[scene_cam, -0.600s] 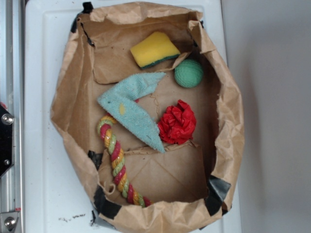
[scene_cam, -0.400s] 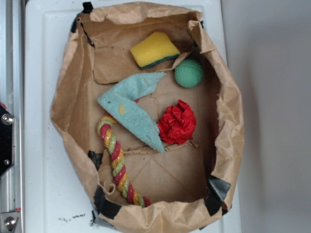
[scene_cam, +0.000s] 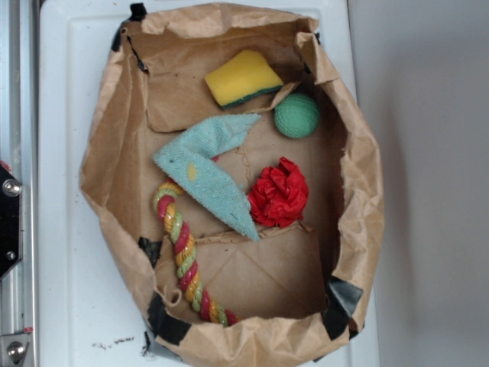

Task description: Grab the multicolored rope.

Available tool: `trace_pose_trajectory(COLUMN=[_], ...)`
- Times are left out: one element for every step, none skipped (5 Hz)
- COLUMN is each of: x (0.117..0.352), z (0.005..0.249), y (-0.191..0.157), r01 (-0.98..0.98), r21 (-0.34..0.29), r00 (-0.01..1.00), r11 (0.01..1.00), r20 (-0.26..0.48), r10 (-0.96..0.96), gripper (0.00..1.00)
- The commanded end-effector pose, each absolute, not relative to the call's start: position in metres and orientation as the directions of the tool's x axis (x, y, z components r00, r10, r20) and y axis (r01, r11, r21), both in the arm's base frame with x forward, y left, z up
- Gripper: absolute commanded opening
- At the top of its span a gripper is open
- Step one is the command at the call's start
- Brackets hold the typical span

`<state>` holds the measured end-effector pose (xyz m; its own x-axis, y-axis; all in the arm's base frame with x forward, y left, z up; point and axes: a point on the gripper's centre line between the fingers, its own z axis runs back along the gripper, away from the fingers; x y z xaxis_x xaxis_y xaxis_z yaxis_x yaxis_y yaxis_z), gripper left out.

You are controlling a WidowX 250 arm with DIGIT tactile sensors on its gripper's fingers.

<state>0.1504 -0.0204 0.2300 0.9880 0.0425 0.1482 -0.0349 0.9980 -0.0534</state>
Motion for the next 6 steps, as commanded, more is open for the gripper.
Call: trace_pose_trajectory(x=[0.229,0.244,0.261,0.272,0.270,0.270], z=[0.211,0.200,0.172,0.165,0.160,0.160], y=[0.002,0.012,0.017,0.022,0.019,0.019], r01=[-0.060,-0.064,-0.064,-0.083,-0.031,-0.031], r21=[-0.094,-0.107,-0.118,-0.136,-0.133,-0.133], r00=[0.976,0.977,0.984,0.983,0.984,0.984], r11=[0.994,0.992,0.991,0.987,0.991,0.991], r20=[0.202,0.194,0.159,0.155,0.172,0.172], r10=[0.078,0.084,0.082,0.104,0.054,0.054], gripper=[1.00,1.00,1.00,1.00,1.00,1.00])
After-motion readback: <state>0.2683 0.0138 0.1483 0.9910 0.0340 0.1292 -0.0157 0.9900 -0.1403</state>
